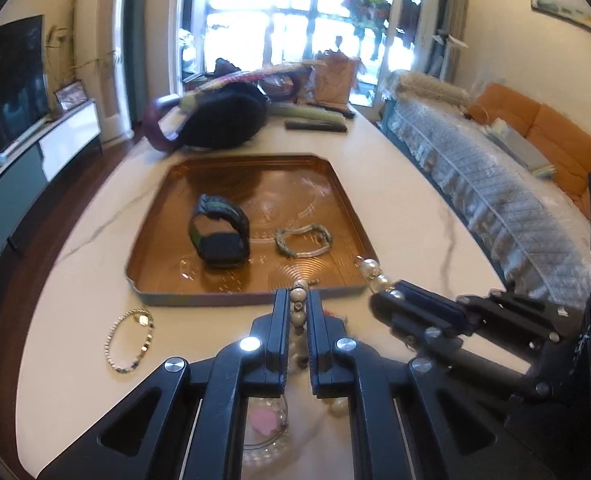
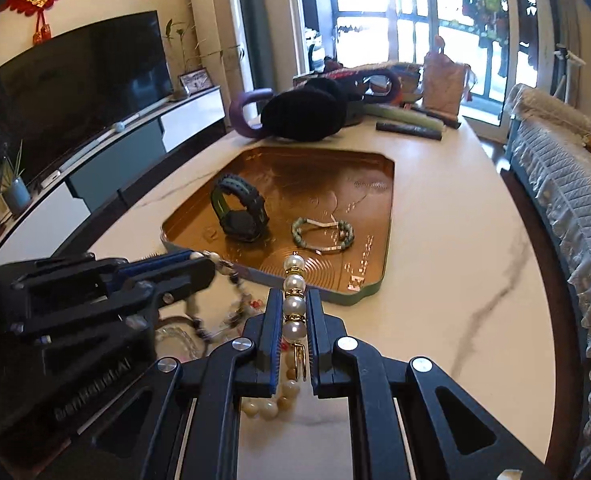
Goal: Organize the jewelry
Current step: 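Carry both bead bracelets over the copper tray and open both tools, then return both tools to the bracelets and close the left tool on the silver bangle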
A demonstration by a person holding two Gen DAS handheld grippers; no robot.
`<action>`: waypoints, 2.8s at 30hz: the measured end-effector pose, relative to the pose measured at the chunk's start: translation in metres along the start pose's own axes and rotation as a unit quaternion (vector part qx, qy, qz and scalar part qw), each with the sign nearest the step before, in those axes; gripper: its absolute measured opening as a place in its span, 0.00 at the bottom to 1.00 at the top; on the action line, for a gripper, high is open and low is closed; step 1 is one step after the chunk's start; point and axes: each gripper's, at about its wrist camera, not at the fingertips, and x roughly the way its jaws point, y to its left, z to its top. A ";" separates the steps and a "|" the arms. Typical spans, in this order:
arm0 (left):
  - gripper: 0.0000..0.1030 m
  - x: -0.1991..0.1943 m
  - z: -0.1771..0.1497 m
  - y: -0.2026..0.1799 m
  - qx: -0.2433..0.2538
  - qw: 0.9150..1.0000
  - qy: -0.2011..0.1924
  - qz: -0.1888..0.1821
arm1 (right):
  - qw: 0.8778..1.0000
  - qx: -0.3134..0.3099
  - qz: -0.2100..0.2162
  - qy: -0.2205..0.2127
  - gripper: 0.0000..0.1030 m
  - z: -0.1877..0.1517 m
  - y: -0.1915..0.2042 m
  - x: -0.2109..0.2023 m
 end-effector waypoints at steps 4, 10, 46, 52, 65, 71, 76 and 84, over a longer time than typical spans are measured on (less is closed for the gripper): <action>0.08 -0.012 0.007 0.001 -0.009 1.000 -0.016 0.003 | 1.000 0.013 -0.009 -0.012 0.10 0.007 -0.001 -0.008; 0.08 -0.022 0.024 0.001 -0.012 0.999 -0.037 0.017 | 0.999 0.014 -0.008 -0.035 0.10 0.025 -0.001 -0.021; 0.08 0.102 0.110 0.065 -0.059 0.998 0.016 -0.021 | 0.998 0.002 0.051 0.037 0.10 0.091 -0.047 0.122; 0.08 0.137 0.098 0.070 -0.070 0.996 0.051 -0.005 | 0.997 -0.007 0.039 0.059 0.10 0.080 -0.056 0.142; 0.74 0.110 0.090 0.047 -0.029 0.998 0.017 0.057 | 0.998 -0.027 0.036 0.044 0.62 0.078 -0.042 0.127; 0.82 0.072 0.076 0.039 -0.011 0.998 -0.002 0.067 | 0.999 -0.011 0.039 0.037 0.67 0.069 -0.035 0.107; 0.82 0.039 0.054 0.040 -0.013 0.998 -0.004 0.062 | 0.999 -0.007 0.038 0.025 0.67 0.052 -0.030 0.077; 0.82 -0.003 0.004 0.046 -0.043 0.996 -0.004 0.072 | 0.999 0.016 0.038 0.024 0.67 0.007 -0.032 0.032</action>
